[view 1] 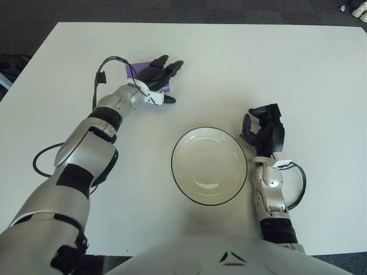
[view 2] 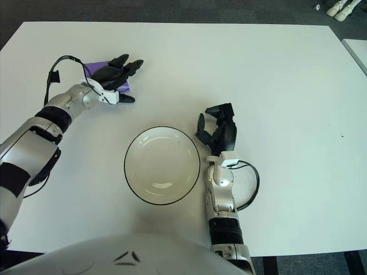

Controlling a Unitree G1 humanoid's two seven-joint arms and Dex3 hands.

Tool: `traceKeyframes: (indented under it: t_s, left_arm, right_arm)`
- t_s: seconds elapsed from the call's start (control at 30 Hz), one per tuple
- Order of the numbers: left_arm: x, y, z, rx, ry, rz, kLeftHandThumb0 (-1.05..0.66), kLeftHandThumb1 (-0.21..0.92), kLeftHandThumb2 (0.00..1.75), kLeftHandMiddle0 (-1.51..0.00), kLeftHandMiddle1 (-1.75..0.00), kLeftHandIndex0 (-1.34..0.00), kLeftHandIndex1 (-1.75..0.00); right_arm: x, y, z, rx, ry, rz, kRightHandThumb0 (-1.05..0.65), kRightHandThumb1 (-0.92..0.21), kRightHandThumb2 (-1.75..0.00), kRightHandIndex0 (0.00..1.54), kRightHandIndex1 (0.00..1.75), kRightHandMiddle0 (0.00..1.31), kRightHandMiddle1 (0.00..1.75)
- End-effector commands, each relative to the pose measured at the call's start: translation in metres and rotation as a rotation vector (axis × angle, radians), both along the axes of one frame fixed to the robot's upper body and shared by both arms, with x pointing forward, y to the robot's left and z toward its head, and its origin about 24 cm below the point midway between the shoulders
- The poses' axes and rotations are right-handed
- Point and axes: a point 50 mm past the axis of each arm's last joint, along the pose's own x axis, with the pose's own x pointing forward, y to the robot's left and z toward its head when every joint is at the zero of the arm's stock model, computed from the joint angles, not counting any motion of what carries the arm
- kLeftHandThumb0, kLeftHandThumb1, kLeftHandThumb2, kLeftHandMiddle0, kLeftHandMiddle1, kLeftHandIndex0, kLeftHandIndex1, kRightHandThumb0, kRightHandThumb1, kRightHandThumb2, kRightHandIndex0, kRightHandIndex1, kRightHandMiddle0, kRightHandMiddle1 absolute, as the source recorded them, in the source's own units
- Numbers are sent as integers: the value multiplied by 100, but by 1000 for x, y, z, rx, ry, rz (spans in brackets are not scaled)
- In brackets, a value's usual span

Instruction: Put the tissue paper into the plate.

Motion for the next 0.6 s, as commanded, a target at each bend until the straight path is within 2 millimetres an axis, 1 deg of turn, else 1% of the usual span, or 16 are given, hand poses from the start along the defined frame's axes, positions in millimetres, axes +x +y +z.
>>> traceKeyframes:
  t_s: [0.0,0.27,0.4,0.57]
  left_arm:
    - [-8,18,-15,5,23,17,-105,74,61,0,0,0,0]
    - [-12,24,2,-71,-99,-17,-105,75,59,0,0,0,0]
    - [-14,29,7,-114,-147,-12,-105,73,58,0,0,-1,-1]
    - [-15,30,11,-133,-181,-8,-105,68,63,0,0,0,-5]
  right_arm:
    - [-13,2,-30,55,141,-15,-40,-60,-97,60,145,39,175]
    - [-12,3,-29,59,143,-3,-40,-60,-97,60,144,39,175]
    - [-12,3,-30,51,161,-4,-40,-60,-97,60,144,39,175]
    - [-11,2,-30,43,181,-7,-40,-61,-95,59,145,38,175]
